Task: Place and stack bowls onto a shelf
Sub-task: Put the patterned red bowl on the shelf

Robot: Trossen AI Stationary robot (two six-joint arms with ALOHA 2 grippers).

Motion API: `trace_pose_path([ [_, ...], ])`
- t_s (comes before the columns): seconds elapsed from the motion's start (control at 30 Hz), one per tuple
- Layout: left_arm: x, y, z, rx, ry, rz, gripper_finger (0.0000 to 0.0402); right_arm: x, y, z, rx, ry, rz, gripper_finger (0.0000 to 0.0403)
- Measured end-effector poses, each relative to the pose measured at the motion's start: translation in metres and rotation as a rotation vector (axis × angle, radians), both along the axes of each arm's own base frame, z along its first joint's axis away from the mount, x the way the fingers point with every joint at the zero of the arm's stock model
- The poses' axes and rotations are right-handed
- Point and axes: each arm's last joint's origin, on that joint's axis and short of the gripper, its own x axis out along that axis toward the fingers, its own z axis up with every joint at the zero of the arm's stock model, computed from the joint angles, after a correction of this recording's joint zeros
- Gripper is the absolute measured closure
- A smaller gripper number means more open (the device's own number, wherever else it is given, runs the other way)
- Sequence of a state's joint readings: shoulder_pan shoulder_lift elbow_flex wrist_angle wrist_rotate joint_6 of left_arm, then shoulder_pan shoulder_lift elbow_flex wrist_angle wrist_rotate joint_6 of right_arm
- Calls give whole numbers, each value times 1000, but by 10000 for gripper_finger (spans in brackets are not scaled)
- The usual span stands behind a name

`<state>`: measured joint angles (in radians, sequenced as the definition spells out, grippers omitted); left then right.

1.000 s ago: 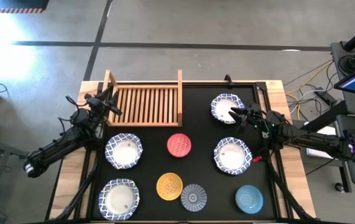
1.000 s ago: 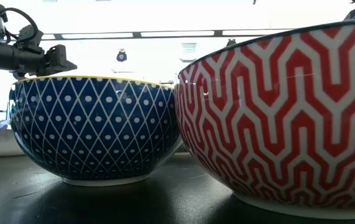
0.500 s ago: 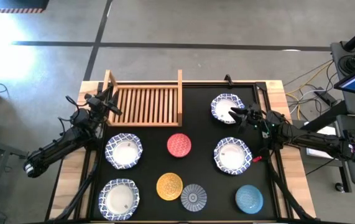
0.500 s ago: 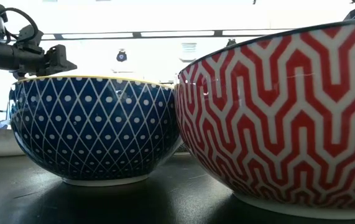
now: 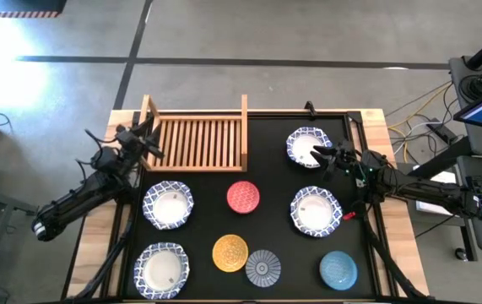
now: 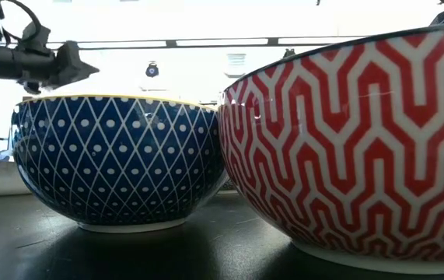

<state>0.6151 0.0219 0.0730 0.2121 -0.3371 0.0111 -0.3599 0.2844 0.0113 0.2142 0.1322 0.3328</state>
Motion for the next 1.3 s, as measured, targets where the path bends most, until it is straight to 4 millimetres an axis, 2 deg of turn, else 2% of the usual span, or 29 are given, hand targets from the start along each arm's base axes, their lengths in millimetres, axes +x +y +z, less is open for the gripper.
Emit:
trace_pose_path([
  [0.13,-2,-5,19,0,-23,-130,209,0,0,0,0,0,0,264],
  [0.23,0,-6,24,-72,-17,-180,209,0,0,0,0,0,0,264],
  [0.5,22,-1,19,-266,-30,-472,209,0,0,0,0,0,0,264],
  [0.77,46,-2,11,-363,39,-596,209,0,0,0,0,0,0,264],
  [0.97,71,-20,23,-341,76,-783,209,0,0,0,0,0,0,264],
  [1.3,111,-49,28,-401,242,-868,209,0,0,0,0,0,0,264],
])
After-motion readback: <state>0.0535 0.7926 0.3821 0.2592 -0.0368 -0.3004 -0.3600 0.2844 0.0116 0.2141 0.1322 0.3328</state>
